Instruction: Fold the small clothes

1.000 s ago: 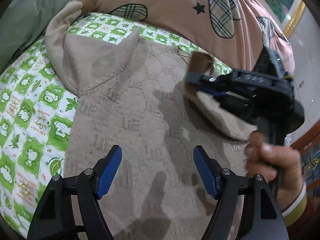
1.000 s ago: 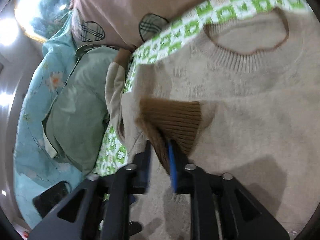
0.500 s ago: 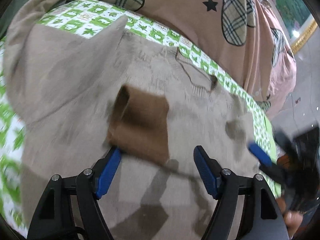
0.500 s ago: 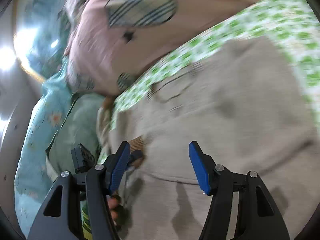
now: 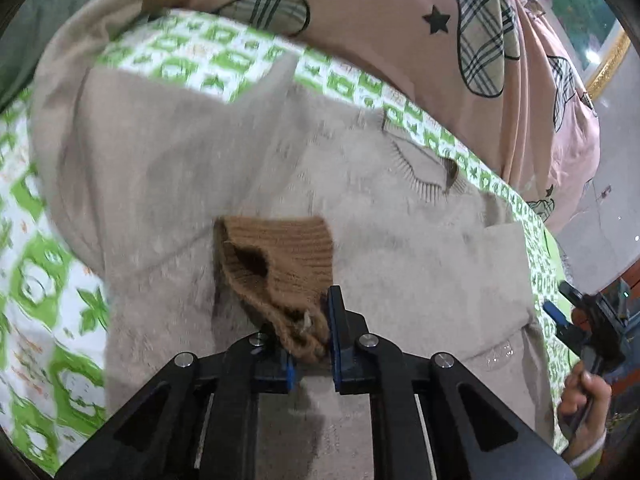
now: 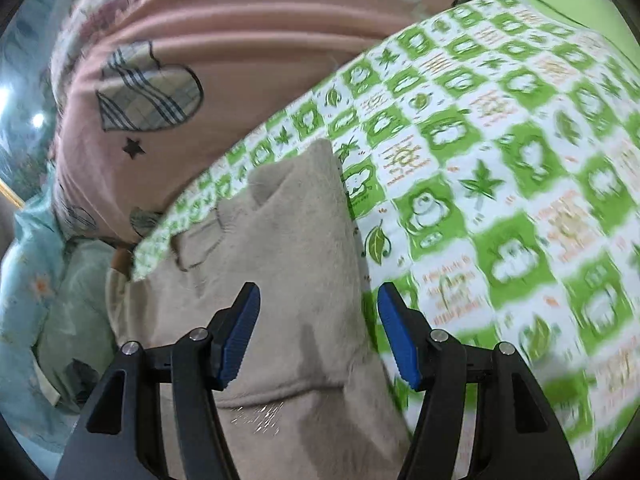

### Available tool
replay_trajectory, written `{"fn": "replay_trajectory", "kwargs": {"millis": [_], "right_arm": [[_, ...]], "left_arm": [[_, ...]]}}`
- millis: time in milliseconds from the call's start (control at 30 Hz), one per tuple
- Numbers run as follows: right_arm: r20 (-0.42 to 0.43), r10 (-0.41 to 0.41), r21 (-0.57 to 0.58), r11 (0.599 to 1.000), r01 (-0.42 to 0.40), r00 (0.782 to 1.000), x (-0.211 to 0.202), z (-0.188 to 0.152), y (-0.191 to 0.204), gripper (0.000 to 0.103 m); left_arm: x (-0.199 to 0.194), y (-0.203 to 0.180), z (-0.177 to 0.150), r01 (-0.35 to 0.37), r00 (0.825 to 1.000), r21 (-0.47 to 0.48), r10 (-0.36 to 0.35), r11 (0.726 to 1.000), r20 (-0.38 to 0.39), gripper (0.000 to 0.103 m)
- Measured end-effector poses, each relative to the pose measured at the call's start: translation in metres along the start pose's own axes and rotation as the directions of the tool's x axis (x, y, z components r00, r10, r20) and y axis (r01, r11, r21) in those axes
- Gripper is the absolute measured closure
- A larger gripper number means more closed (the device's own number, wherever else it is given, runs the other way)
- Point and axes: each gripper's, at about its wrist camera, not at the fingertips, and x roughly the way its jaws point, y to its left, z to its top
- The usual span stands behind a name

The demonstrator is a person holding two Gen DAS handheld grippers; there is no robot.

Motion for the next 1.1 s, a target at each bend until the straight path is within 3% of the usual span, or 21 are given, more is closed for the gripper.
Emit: {"fn": "replay_trajectory", "kwargs": {"millis": [133,167,200,367,533,600,667,700,767,867,967,1100], "right_arm": [[-0.071,-0.03,-0.041,0.999,0.027,0.997,0.037,0.009,0.001,0.042],[-0.086,-0.026,-0.058,0.998,0.021,0.996,0.043,0.01,0.002,0.071],[-0.094,-0.019,-0.07,0.997,0.013,0.995,0.045,0.01,0.003,0.094],[0.035,-0.03,-0.041,0.999,0.031,0.999,0.005,0.012,-0.002,0.094],[-0.01,-0.148,-0.034,0.988,0.148,0.989,0.017,0.009,-0.007,0.089],[0.059,-0.168,-0.048,0.984,0.171,0.984,0.0,0.006,0.003,0.089],[0.125,-0.121,-0.107,0.985,0.134,0.985,-0.017,-0.003,0.024,0.083],[0.118,-0.09,-0.154,0.982,0.108,0.989,-0.017,-0.009,0.035,0.067],[0.024,-0.062,-0.239,0.969,0.066,0.998,-0.002,-0.024,0.05,0.046],[-0.071,-0.14,-0.225,0.967,0.121,0.988,0.02,-0.038,0.038,0.046],[-0.057,-0.072,-0.135,0.989,0.064,0.996,0.008,-0.04,0.023,0.046],[-0.054,-0.021,-0.138,0.99,0.014,0.998,-0.013,-0.048,0.032,0.046]], "left_arm": [[-0.003,0.004,-0.004,0.003,0.999,0.008,-0.004,1.0,0.037,0.094],[-0.002,0.004,-0.006,0.001,0.999,0.011,-0.002,1.0,0.039,0.095],[-0.006,0.007,-0.01,0.002,0.999,0.017,-0.003,1.0,0.04,0.095],[-0.012,-0.002,-0.01,0.002,0.999,0.056,-0.005,0.998,0.053,0.096],[-0.009,-0.024,-0.01,0.008,0.998,0.132,-0.016,0.991,0.058,0.096],[-0.003,-0.022,-0.011,-0.008,0.999,0.13,0.003,0.992,0.036,0.095],[-0.002,-0.018,-0.012,0.004,1.0,0.115,-0.006,0.993,0.023,0.095],[-0.004,-0.015,-0.013,0.013,1.0,0.11,-0.016,0.994,0.022,0.094],[-0.007,-0.012,-0.014,0.016,0.999,0.103,-0.019,0.995,0.026,0.092],[-0.008,-0.01,-0.015,0.009,1.0,0.094,-0.011,0.995,0.019,0.092],[-0.018,-0.007,-0.016,-0.005,1.0,0.095,0.002,0.996,0.03,0.091],[-0.048,0.013,-0.016,-0.078,0.994,0.079,0.071,0.994,0.089,0.09]]}}
